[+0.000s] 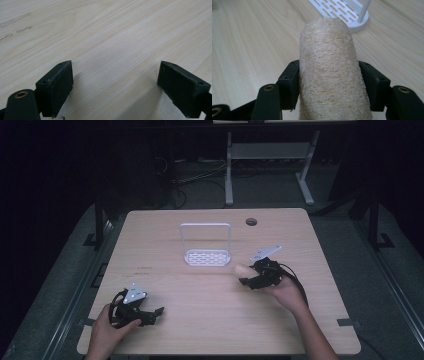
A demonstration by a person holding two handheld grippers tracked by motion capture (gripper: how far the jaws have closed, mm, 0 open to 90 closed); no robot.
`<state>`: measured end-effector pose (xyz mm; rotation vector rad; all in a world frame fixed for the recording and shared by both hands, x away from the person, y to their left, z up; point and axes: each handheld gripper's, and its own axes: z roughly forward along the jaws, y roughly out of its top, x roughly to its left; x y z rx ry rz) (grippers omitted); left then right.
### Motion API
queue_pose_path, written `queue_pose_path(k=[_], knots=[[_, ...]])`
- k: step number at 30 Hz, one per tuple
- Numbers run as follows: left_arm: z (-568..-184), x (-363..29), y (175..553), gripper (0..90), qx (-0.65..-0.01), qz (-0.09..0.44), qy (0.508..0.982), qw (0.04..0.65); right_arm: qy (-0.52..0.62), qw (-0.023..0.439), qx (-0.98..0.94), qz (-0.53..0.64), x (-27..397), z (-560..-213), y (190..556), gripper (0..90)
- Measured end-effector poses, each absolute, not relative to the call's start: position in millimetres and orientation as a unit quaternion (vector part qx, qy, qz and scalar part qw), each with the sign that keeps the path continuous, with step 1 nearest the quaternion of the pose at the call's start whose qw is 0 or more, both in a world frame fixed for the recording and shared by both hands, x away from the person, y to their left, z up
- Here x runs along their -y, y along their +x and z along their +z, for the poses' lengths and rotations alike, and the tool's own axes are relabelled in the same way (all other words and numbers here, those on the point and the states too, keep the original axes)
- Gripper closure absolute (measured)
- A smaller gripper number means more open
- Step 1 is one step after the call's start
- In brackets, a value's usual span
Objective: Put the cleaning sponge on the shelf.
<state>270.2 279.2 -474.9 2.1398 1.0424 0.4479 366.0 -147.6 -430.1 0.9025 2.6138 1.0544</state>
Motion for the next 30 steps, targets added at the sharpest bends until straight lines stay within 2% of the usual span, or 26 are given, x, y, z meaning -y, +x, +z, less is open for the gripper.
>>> queue_pose_path(k=[30], knots=[[-475.0, -279.2, 270.3, 12.7, -0.403, 0.174, 0.827, 0.353, 0.297, 0.097, -0.878, 0.362, 105.9, -418.4, 390.6, 38.8]])
